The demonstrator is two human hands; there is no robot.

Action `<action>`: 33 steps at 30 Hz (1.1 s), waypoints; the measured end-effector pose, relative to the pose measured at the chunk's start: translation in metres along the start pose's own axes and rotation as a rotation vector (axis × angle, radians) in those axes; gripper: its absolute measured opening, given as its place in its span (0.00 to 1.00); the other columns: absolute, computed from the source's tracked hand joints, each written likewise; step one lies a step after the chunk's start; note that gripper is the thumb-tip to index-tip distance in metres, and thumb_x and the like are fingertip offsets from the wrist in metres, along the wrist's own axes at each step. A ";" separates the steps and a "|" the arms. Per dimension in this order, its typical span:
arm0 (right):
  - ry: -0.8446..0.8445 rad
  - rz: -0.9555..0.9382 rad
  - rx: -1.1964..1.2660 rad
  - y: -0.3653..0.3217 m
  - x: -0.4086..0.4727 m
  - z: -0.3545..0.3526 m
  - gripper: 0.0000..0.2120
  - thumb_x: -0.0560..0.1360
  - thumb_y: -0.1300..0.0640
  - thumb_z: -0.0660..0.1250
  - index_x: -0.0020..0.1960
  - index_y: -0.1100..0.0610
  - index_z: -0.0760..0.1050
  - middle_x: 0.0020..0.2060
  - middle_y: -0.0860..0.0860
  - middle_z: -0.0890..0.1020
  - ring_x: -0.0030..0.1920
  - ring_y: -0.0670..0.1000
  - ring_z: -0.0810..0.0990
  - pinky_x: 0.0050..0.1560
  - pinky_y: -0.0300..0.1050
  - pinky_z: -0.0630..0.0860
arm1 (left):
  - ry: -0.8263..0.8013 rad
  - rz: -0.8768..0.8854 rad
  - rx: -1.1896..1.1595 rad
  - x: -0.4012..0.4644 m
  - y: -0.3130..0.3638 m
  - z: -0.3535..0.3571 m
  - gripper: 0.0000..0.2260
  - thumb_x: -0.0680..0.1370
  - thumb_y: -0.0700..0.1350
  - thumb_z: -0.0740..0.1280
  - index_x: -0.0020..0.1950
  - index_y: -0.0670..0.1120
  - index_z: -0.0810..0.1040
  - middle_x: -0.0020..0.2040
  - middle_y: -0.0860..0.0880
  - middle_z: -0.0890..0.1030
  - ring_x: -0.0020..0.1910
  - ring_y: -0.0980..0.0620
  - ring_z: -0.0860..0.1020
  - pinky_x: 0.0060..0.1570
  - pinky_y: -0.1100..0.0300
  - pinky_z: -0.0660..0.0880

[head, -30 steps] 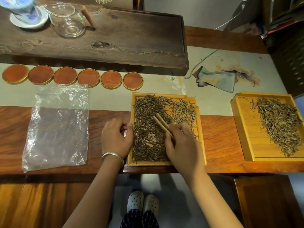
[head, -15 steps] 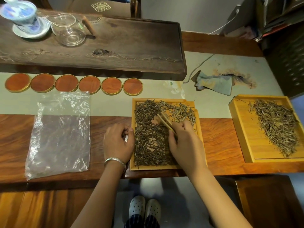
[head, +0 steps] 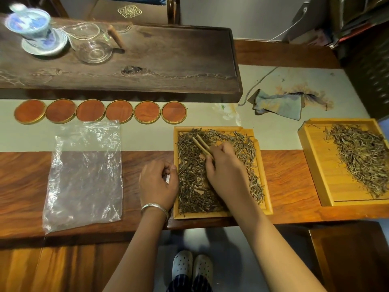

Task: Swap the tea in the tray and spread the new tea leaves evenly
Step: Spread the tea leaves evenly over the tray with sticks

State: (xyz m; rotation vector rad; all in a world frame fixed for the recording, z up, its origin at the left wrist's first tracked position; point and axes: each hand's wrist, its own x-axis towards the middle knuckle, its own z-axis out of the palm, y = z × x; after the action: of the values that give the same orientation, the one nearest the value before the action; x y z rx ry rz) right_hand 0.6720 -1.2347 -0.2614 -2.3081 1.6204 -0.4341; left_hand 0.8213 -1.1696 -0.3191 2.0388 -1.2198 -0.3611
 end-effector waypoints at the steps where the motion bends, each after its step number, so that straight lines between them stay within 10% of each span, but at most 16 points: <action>1: 0.000 0.006 -0.008 0.002 -0.002 0.000 0.13 0.79 0.55 0.61 0.60 0.59 0.76 0.52 0.53 0.75 0.34 0.47 0.74 0.33 0.38 0.73 | -0.001 0.001 0.003 0.000 0.000 0.000 0.07 0.73 0.47 0.63 0.36 0.49 0.70 0.33 0.58 0.67 0.36 0.53 0.67 0.38 0.58 0.61; 33: -0.001 0.018 0.025 0.008 0.001 -0.003 0.13 0.78 0.55 0.61 0.58 0.60 0.76 0.51 0.54 0.73 0.39 0.52 0.77 0.36 0.40 0.69 | 0.004 0.016 0.007 -0.001 -0.002 0.002 0.07 0.74 0.48 0.62 0.36 0.48 0.72 0.33 0.54 0.71 0.36 0.52 0.67 0.36 0.57 0.62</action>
State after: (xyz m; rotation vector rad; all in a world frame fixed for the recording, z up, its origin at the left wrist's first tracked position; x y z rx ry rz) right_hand 0.6642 -1.2386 -0.2620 -2.2739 1.6250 -0.4468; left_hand 0.8211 -1.1691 -0.3224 2.0338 -1.2351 -0.3453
